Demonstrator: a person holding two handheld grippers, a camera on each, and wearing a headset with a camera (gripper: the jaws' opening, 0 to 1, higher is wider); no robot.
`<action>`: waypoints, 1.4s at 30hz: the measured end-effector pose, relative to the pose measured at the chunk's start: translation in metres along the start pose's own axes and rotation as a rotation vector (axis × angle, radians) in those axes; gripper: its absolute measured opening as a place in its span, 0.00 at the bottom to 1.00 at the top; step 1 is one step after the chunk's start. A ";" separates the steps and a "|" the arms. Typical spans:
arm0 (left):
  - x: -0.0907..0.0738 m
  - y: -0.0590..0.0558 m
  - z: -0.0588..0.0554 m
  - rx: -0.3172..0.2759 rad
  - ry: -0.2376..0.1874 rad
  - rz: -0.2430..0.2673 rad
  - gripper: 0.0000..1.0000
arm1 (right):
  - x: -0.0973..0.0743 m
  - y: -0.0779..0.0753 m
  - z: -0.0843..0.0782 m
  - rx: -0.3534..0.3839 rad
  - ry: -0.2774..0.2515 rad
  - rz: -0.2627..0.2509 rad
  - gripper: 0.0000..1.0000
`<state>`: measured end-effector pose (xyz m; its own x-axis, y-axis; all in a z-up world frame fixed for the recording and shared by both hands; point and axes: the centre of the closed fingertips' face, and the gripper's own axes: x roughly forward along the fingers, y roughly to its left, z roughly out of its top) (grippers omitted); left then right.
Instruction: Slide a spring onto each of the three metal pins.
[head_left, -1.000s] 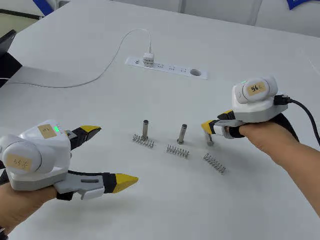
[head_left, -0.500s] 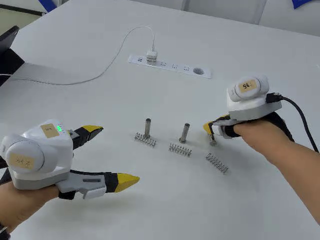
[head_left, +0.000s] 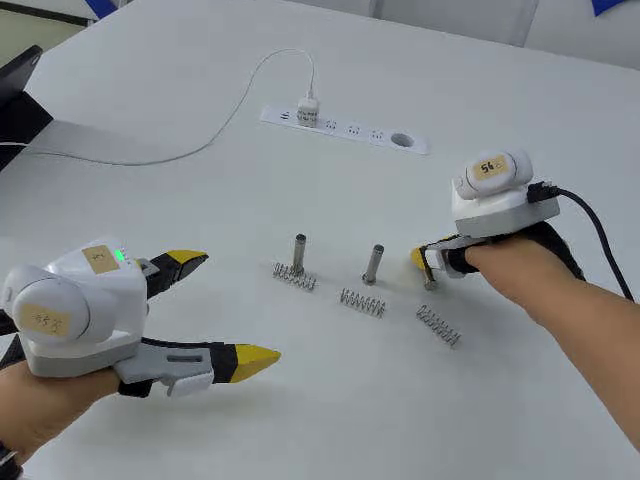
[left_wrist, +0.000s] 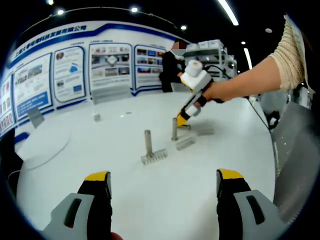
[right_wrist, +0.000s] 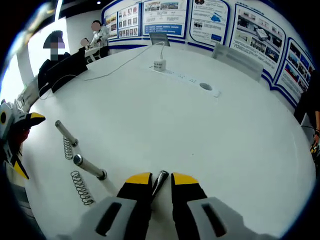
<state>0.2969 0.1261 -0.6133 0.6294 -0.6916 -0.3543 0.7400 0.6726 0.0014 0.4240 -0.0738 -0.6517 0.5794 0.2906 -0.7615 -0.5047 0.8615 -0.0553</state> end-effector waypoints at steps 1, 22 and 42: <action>0.000 0.000 0.000 0.001 0.000 0.000 0.88 | 0.000 -0.001 0.000 0.002 0.004 -0.003 0.16; -0.001 0.002 -0.002 -0.007 0.000 0.006 0.88 | 0.003 -0.001 -0.002 0.011 0.040 0.010 0.13; -0.001 0.003 -0.001 -0.011 -0.002 0.008 0.87 | 0.004 0.001 -0.003 0.044 0.084 0.031 0.09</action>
<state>0.2977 0.1290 -0.6139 0.6356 -0.6870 -0.3522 0.7324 0.6809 -0.0065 0.4244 -0.0729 -0.6568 0.5072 0.2831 -0.8140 -0.4917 0.8708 -0.0035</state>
